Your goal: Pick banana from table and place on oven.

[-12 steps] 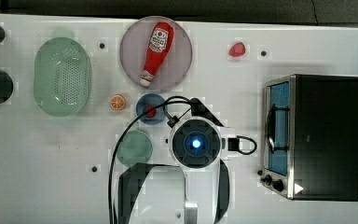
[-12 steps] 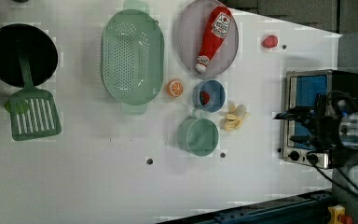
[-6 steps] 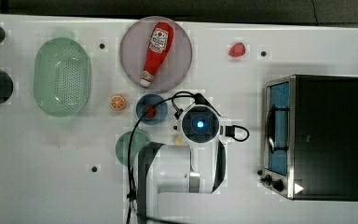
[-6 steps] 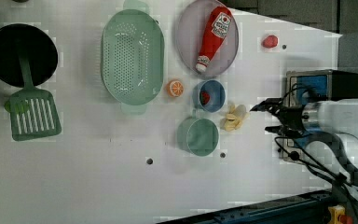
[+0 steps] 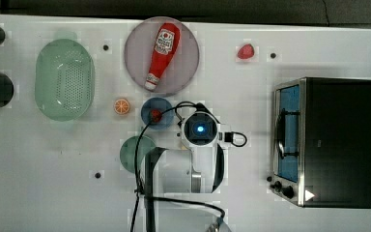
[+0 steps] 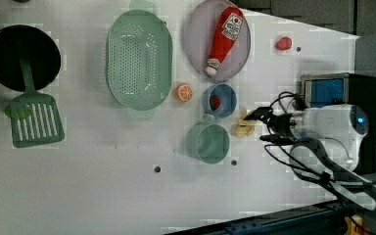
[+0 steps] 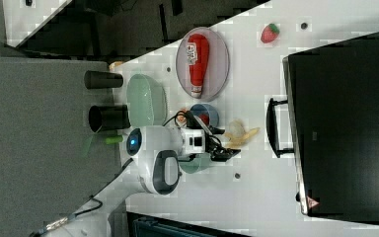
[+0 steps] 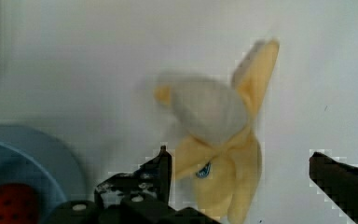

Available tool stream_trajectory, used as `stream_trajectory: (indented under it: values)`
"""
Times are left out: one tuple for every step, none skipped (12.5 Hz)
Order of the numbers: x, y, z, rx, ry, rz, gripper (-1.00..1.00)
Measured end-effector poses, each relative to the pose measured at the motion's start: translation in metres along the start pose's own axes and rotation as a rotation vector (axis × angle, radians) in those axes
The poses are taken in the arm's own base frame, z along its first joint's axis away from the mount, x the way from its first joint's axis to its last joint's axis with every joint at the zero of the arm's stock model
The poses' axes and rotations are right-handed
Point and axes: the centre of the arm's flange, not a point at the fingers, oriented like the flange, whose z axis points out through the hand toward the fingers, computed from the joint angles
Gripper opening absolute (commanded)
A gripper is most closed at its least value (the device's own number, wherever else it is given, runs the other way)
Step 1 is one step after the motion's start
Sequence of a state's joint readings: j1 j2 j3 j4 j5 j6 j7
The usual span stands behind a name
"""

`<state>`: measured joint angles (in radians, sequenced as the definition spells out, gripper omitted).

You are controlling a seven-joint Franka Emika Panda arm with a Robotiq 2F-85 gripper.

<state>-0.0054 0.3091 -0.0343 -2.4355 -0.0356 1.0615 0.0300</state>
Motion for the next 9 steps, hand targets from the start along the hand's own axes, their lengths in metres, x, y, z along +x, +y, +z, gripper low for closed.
stream_trajectory:
  values:
    - [-0.002, -0.001, 0.012, -0.013, -0.013, -0.003, 1.00]
    - [-0.007, -0.001, 0.022, -0.031, -0.020, -0.020, 1.00]
    - [-0.010, -0.001, 0.026, -0.022, -0.018, -0.017, 0.92]
    - [-0.010, 0.000, 0.026, -0.006, -0.018, 0.002, 0.68]
    - [-0.008, -0.001, 0.024, 0.007, -0.016, 0.013, 0.42]
    - [-0.005, 0.001, 0.022, 0.008, -0.011, 0.010, 0.18]
    - [-0.005, 0.002, 0.022, 0.000, -0.006, -0.002, -0.06]
    - [-0.004, 0.006, 0.023, -0.001, 0.001, 0.001, -0.28]
    - [0.000, 0.008, 0.024, 0.005, 0.008, 0.009, -0.47]
